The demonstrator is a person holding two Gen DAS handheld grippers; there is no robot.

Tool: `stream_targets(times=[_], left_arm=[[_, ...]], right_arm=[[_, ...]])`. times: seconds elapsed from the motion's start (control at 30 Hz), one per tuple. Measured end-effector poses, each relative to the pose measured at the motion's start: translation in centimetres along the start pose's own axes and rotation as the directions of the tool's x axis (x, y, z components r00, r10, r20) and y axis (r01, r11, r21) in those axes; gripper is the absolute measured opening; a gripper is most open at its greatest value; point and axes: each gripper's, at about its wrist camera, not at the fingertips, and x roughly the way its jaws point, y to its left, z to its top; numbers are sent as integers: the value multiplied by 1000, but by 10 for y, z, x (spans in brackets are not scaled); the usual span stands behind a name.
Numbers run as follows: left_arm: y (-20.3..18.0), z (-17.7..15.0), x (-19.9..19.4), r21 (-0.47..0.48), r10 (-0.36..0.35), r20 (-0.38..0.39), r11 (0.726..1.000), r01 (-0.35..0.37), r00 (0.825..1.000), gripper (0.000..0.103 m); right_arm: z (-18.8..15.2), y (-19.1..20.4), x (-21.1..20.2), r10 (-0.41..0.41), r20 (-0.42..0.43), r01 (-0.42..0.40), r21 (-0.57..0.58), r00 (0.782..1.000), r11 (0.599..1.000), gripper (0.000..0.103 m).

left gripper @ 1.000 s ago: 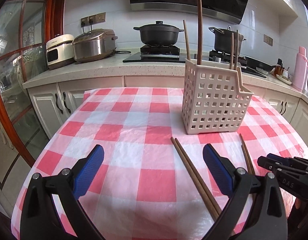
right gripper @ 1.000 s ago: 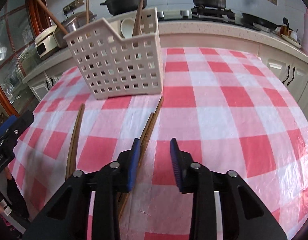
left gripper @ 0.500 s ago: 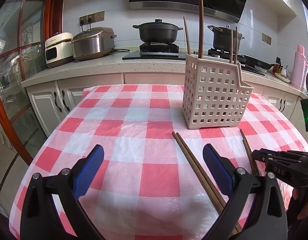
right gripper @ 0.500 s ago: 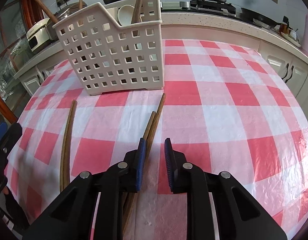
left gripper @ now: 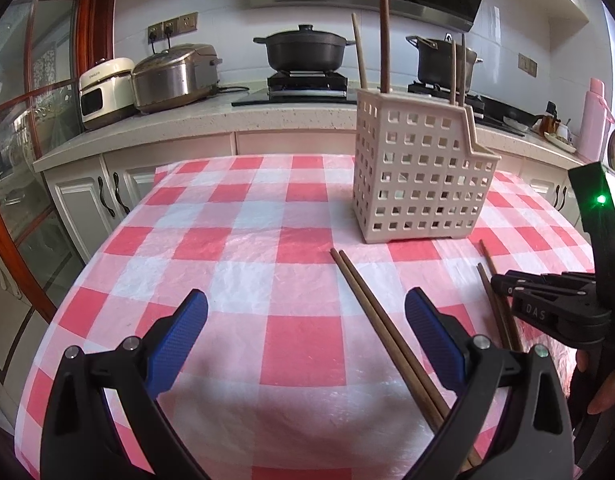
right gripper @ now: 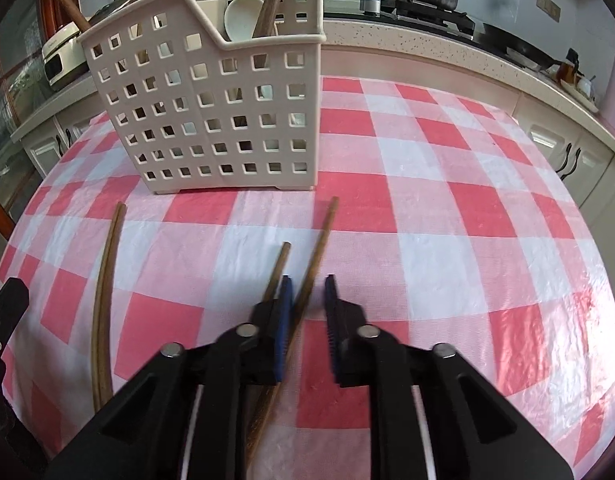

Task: Organize utensils
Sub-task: 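Move both open grippers down over the remaining chopsticks, then close the right gripper on a chopstick while the left grips another chopstick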

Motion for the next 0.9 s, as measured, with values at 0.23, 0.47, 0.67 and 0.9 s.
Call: stream_targets(times=[0.23,0.47,0.67,0.9], left_arm=[[-4,0,7,-18,-17,-37,1000,16,999,96],[-15,3,28,-26,25,-131,999,-28,991,77],[-13,5,50,-73,40,-218,996,-58,975,69],[-17,5,68,-98,49,-274,992,-78,961,65]], right_arm=[[-13,-22,-10,43,-5,-43,45,999,998,6],[-24,-34,-18,86,5,-86,79,996,993,6],[-27,-37,-20,120,10,-121,77,993,990,6],[-29,-40,-20,160,10,-161,85,987,983,6]])
